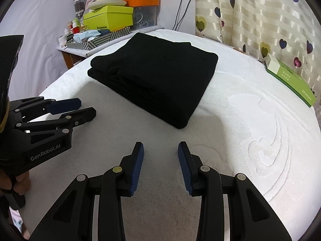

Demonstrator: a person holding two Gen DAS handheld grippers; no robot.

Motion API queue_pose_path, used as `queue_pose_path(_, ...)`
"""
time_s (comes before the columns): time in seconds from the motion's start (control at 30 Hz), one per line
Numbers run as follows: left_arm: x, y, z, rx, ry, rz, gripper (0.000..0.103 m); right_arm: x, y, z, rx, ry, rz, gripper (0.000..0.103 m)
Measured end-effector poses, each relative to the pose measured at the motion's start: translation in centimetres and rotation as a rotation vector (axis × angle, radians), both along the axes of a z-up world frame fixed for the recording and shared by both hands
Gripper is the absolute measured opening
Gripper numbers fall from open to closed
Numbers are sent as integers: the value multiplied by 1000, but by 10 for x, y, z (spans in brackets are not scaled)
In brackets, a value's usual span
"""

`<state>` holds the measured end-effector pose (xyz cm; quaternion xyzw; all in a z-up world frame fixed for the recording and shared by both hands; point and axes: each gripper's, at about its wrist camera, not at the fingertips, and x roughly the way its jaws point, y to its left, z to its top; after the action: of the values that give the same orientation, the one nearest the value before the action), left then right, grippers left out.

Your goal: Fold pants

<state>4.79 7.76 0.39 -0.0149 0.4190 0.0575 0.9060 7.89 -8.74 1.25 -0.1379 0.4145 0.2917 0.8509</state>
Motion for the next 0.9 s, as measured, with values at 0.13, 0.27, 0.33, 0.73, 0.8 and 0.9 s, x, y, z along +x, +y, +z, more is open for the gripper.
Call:
queue_pose_path(0.13, 0, 1, 0, -1, 0, -2, 39, 0, 0, 0, -7, -5, 0, 37)
queue_pose_path(0.27, 1, 1, 0, 1, 1, -2, 39, 0, 0, -1, -6, -5, 0, 37)
queue_pose_path(0.33, 1, 0, 0, 4, 1, -2, 39, 0, 1, -1, -6, -5, 0, 37)
queue_pose_path(0.73, 1, 0, 0, 5, 2, -2, 39, -1, 1, 0, -6, -5, 0, 37)
queue_pose_path(0.8, 1, 0, 0, 5, 2, -2, 39, -1, 1, 0, -6, -5, 0, 37)
queue_pose_path(0.9, 1, 0, 0, 6, 2, -2, 39, -1, 1, 0, -6, -5, 0, 37)
